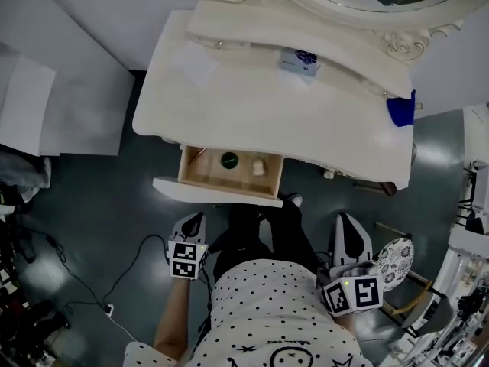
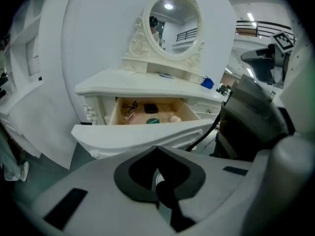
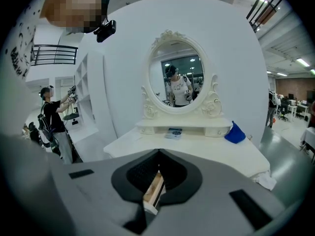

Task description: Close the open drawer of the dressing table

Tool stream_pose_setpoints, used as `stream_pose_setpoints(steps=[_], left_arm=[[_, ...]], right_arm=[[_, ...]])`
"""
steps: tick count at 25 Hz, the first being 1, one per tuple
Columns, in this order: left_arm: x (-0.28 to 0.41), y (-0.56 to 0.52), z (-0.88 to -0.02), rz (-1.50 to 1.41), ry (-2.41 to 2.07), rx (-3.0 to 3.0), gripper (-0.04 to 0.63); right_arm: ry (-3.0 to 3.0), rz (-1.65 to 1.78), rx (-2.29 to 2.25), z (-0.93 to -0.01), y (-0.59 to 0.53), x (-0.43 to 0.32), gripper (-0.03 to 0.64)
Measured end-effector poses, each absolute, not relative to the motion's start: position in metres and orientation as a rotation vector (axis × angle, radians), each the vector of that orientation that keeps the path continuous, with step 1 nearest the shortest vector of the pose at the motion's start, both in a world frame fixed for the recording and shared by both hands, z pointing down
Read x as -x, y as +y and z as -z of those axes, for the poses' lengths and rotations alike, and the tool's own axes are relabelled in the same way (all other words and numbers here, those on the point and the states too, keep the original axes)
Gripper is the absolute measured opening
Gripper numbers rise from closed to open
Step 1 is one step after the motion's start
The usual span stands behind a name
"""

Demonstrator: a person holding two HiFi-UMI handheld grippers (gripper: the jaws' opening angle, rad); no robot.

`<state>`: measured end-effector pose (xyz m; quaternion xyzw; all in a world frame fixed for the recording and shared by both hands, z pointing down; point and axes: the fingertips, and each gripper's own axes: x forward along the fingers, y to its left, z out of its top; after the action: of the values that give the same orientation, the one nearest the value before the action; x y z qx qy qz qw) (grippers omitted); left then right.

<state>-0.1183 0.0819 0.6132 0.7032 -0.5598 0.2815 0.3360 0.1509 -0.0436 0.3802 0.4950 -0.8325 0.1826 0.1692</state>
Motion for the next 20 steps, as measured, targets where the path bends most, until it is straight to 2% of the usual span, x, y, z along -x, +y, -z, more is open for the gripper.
stream_pose_setpoints(steps=[8,12,20], left_arm=[[0.106,0.078,-0.669,-0.721,-1.332,-1.807,0.017],[0.095,0.074,-0.678,-0.683,-1.281,-1.802,0.126],[0.083,0.059,-0.692,-0.692,-1.234,-1.803,0.150]], right_arm=[[-2.345,-0.517,-1.394,-0.384,-0.045,-0.160,0.008],[-2.331,-0.522,-1.397,-0.386,-0.044,-0.164,0.008],[-2.311,-0.532,-1.420,-0.389,-0.044,-0.171,0.008]])
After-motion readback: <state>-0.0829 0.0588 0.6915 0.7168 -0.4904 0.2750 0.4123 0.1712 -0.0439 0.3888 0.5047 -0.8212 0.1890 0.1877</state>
